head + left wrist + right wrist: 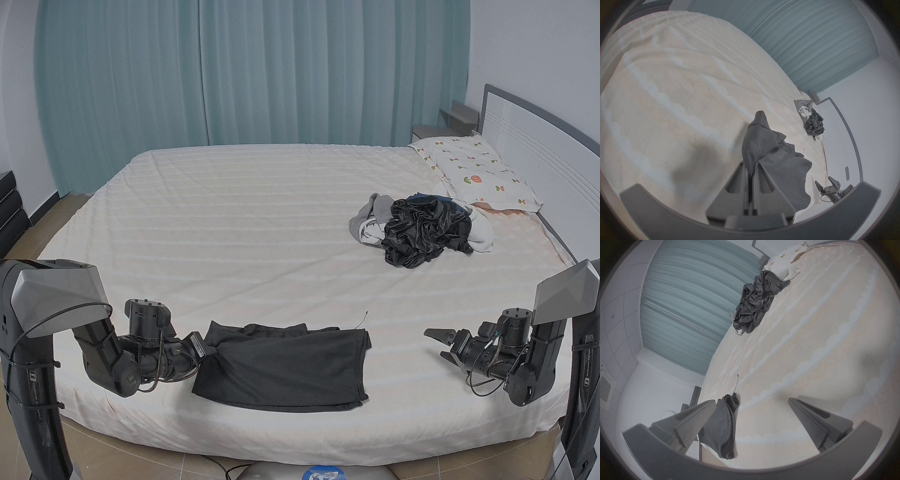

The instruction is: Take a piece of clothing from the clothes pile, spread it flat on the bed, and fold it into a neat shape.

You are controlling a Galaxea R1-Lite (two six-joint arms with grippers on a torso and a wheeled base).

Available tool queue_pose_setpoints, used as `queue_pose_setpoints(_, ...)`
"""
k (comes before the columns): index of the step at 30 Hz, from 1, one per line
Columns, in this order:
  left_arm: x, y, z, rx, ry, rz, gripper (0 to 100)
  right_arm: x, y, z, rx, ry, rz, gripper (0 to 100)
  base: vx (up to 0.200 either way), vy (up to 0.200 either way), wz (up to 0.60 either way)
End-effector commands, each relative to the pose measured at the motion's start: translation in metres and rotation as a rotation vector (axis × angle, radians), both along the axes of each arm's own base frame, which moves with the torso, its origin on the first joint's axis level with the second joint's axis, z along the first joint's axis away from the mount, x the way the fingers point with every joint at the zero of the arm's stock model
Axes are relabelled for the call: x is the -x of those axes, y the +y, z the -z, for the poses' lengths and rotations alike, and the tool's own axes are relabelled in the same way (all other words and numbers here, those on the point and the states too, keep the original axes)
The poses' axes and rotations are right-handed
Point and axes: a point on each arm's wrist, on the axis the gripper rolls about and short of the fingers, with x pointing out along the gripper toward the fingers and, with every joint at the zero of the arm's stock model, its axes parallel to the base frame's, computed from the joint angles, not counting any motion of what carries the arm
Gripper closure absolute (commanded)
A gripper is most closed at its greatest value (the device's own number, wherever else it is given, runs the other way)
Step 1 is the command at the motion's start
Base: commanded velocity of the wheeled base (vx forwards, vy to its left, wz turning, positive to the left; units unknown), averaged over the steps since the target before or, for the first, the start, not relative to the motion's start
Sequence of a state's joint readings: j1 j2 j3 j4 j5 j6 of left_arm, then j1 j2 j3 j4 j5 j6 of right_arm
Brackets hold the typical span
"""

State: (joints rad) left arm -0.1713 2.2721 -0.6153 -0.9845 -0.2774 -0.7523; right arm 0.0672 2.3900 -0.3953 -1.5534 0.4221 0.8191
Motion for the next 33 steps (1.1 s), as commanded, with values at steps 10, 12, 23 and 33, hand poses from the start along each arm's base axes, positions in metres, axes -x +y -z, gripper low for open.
queue_pose_setpoints(10,0.0033,0.0025,0.0005,-0.002,0.010,-0.007,100,0.0005,0.0019,0.0004,0.000,-0.003,-0.006,0,0.000,0.160,0.00)
queue_pose_setpoints(12,0.0033,0.0025,0.0005,0.000,0.012,-0.009,100,0.0006,0.0019,0.0009,0.000,-0.001,-0.006,0,0.000,0.200,0.00)
queue_pose_setpoints(23,0.0037,0.0026,0.0007,0.001,0.014,-0.012,100,0.0007,0.0024,0.0018,0.000,0.002,-0.008,0,0.000,0.200,0.00)
queue_pose_setpoints(33,0.0052,0.0024,0.0021,-0.001,0.021,-0.012,100,0.0021,0.0046,0.0022,0.001,0.007,-0.015,0,0.000,0.200,0.00)
